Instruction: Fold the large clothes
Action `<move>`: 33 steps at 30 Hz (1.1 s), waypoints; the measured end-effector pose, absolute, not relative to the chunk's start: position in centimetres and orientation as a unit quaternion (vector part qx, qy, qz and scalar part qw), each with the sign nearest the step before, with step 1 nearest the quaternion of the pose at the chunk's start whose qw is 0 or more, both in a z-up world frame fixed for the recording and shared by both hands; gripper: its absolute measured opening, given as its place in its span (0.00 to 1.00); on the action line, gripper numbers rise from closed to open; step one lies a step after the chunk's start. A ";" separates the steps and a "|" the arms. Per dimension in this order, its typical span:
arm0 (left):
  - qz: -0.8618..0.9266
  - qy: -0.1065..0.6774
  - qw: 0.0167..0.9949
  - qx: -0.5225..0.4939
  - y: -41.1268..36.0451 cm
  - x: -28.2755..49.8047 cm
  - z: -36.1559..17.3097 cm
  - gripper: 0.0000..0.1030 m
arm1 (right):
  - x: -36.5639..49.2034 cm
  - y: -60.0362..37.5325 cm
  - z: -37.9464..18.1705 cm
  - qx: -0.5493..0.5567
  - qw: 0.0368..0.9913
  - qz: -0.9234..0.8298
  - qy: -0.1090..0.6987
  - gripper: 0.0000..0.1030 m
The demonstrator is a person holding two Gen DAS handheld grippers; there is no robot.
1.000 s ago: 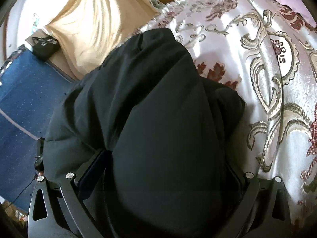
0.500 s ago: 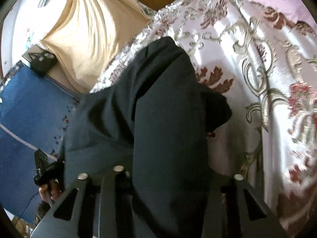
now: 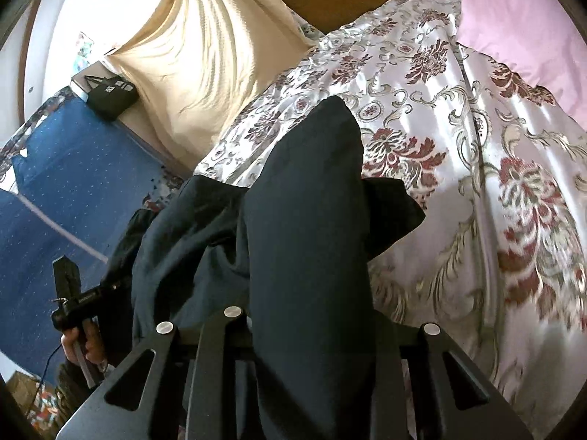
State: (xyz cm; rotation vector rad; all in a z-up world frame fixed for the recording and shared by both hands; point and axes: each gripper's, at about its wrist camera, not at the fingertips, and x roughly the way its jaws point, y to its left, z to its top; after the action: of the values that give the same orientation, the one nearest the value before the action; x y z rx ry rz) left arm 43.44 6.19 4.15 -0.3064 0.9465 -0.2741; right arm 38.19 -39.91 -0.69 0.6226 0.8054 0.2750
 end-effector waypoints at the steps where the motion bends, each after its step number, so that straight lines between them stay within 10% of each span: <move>1: -0.131 0.453 0.870 -0.145 6.6 42.7 4.1 0.16 | 37.3 -39.6 -0.5 0.294 0.865 0.131 0.385 0.23; 18: -0.117 0.466 0.866 -0.140 7.6 38.9 -1.7 0.17 | 32.4 -37.4 -4.0 0.250 0.875 0.075 0.407 0.24; 25: -0.094 0.489 0.856 -0.141 7.9 39.5 -3.2 0.28 | 32.7 -37.6 -5.4 0.246 0.872 0.050 0.420 0.44; 33: -0.053 0.495 0.849 -0.178 9.4 39.4 -4.8 0.78 | 32.9 -36.3 -5.7 0.192 0.882 0.014 0.429 0.80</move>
State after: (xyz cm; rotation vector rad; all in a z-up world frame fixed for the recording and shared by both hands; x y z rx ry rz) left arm 39.36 9.42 -4.85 -0.3752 1.0429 -0.1111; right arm 32.85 -36.26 -5.71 0.3989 0.8940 0.0297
